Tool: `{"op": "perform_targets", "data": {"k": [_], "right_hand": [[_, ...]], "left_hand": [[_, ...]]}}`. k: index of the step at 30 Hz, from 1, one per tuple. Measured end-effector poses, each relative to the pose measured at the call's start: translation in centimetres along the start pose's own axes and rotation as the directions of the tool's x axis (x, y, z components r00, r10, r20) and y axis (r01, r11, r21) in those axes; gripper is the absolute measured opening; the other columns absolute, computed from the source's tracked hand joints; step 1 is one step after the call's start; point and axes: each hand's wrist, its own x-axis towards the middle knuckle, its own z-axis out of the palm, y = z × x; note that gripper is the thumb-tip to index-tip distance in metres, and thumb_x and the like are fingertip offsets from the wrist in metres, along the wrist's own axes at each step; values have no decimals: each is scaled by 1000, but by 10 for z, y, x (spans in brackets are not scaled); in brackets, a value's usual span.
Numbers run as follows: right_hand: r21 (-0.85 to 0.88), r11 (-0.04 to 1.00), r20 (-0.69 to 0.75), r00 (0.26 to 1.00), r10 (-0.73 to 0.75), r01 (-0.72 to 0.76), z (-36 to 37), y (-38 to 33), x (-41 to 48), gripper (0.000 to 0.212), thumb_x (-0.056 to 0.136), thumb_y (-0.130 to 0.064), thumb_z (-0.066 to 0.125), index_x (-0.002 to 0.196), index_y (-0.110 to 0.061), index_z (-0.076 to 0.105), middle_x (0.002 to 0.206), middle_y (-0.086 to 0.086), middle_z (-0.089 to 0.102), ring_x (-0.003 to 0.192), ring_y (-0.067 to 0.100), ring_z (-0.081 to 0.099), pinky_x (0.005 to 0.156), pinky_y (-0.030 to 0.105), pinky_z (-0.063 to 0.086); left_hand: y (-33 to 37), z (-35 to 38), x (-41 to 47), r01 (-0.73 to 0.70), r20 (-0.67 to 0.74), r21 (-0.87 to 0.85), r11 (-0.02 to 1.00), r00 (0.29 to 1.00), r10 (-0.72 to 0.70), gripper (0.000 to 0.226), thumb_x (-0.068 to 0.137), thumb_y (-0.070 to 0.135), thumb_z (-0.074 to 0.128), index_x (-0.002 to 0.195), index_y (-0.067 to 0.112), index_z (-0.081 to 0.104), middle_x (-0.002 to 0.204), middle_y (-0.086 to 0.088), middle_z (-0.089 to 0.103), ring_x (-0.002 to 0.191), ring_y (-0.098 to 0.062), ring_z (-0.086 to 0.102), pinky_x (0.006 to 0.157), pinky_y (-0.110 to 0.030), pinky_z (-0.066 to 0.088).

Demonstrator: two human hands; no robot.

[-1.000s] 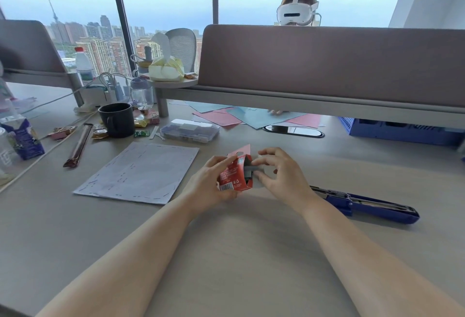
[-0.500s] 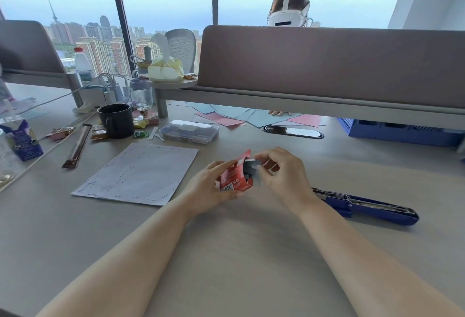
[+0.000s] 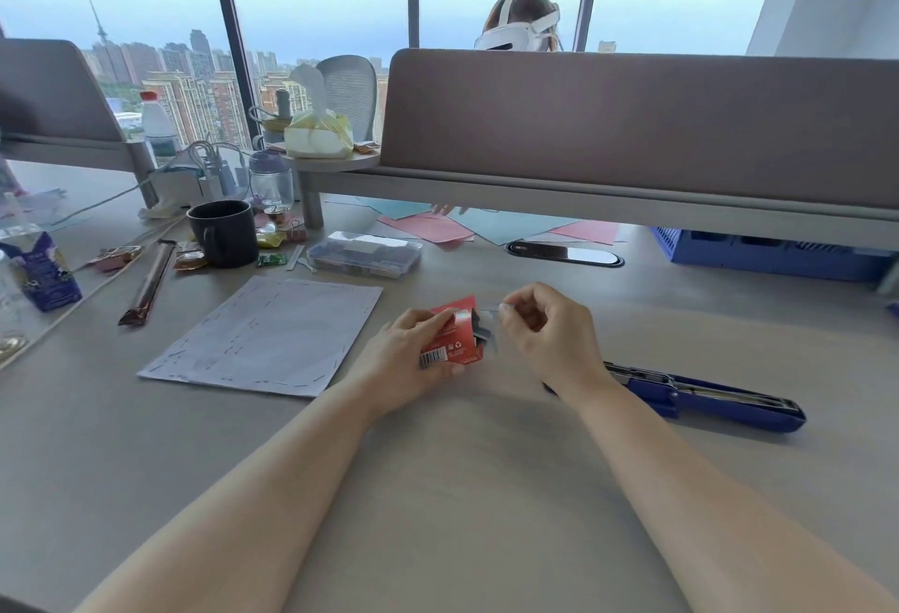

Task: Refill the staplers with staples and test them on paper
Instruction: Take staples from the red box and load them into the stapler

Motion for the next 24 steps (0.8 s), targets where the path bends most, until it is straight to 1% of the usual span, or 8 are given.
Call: {"op": "perform_targets", "data": {"k": [3, 5, 7, 10, 13, 17, 20, 24], "right_hand": [[-37, 999, 21, 1000, 15, -14, -2, 2, 0, 16, 85, -21, 60, 73, -10, 63, 67, 3, 67, 61, 15, 61, 65, 22, 51], [-17, 999, 44, 998, 35, -35, -4, 2, 1, 20, 86, -21, 58, 73, -7, 65, 66, 6, 69, 60, 18, 64, 67, 33, 55], [25, 996, 70, 994, 85, -87, -8, 3, 4, 18, 86, -20, 59, 74, -7, 65, 66, 5, 68, 58, 16, 62, 69, 36, 57], [60, 982, 107, 979, 174, -181, -20, 7, 10, 16, 85, -18, 61, 71, -13, 66, 61, 4, 65, 55, 15, 58, 66, 31, 55], [92, 967, 84, 969, 231, -239, -41, 14, 13, 16, 83, -14, 63, 67, -14, 65, 61, 3, 66, 50, 9, 59, 55, 18, 54], [108, 949, 38, 955, 295, -298, -69, 29, 11, 18, 82, -12, 64, 65, -15, 64, 64, 6, 68, 53, 13, 63, 57, 25, 57], [122, 929, 53, 937, 345, -349, -85, 40, 4, 14, 80, -13, 68, 66, -13, 63, 66, 6, 69, 53, 14, 63, 56, 25, 56], [160, 911, 68, 924, 375, -381, -96, 45, -3, 14, 77, -9, 70, 67, -12, 61, 65, 7, 68, 49, 10, 63, 51, 19, 54]], "left_hand": [[3, 3, 3, 8, 75, 201, 979, 997, -23, 67, 84, 56, 49, 143, 32, 26, 146, 3, 36, 126, -28, 36, 107, -36, 32], [4, 4, 5, 14, 111, 242, 970, 993, -42, 66, 86, 57, 45, 143, 33, 24, 148, 3, 33, 126, -28, 33, 107, -38, 31], [5, 3, 6, 19, 124, 264, 964, 991, -54, 66, 86, 57, 44, 144, 33, 23, 149, 4, 32, 129, -28, 31, 108, -38, 31], [13, -2, 7, -10, 105, 311, 950, 994, -24, 64, 84, 56, 48, 141, 32, 29, 151, 3, 28, 135, -27, 24, 111, -42, 27], [29, -4, 12, -76, 66, 226, 971, 996, 62, 57, 83, 50, 55, 135, 31, 40, 147, 5, 34, 135, -24, 26, 109, -40, 29], [62, 9, 24, -189, 166, 78, 979, 971, 174, 54, 82, 40, 62, 132, 26, 46, 138, 4, 46, 125, -20, 44, 102, -34, 39], [85, 23, 30, -213, 235, -39, 976, 948, 216, 55, 80, 39, 65, 130, 22, 48, 131, 1, 52, 118, -19, 51, 98, -33, 43], [102, 38, 35, -185, 163, -101, 978, 966, 200, 29, 81, 34, 65, 106, 18, 64, 106, -2, 65, 98, -20, 59, 85, -32, 48]]}}
